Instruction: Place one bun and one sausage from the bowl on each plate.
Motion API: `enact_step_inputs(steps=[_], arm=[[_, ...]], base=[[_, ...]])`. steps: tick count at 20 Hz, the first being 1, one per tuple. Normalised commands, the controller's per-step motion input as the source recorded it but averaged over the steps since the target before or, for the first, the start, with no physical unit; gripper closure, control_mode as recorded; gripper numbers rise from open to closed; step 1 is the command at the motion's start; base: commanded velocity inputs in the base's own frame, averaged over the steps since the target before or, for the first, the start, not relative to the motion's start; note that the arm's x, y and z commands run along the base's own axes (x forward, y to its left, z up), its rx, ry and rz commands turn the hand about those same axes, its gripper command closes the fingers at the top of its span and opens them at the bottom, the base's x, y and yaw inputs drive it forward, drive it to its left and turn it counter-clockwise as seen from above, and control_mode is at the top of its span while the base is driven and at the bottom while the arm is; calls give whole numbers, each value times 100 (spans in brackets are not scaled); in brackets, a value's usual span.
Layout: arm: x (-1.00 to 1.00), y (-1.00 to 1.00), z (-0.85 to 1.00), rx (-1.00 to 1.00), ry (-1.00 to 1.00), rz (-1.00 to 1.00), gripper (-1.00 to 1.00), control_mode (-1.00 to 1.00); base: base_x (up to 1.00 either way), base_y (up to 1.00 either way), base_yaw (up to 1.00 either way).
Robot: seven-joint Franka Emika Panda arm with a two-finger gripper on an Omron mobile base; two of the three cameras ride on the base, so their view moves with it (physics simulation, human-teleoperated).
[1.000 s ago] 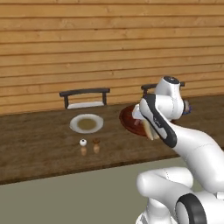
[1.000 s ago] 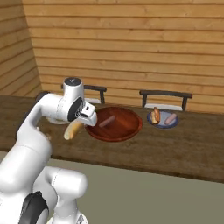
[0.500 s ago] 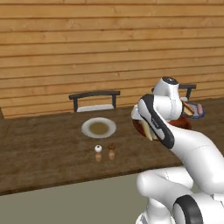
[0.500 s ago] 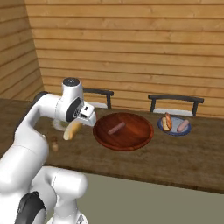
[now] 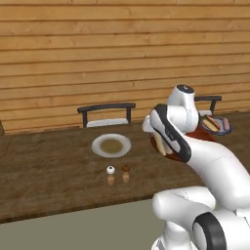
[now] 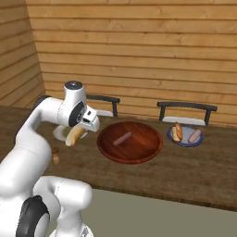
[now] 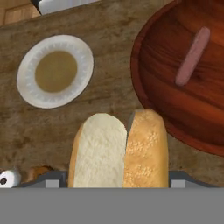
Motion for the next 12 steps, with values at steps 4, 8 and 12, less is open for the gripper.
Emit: enact_step_inputs(steps=[4, 8, 12], arm=[[84, 88, 0, 0, 0, 1, 100, -100], [88, 61, 0, 0, 3, 4, 100, -100], [72, 67, -4, 0, 8, 2, 100, -100]], base=[[0, 0, 0], [0, 0, 0], [0, 0, 0]])
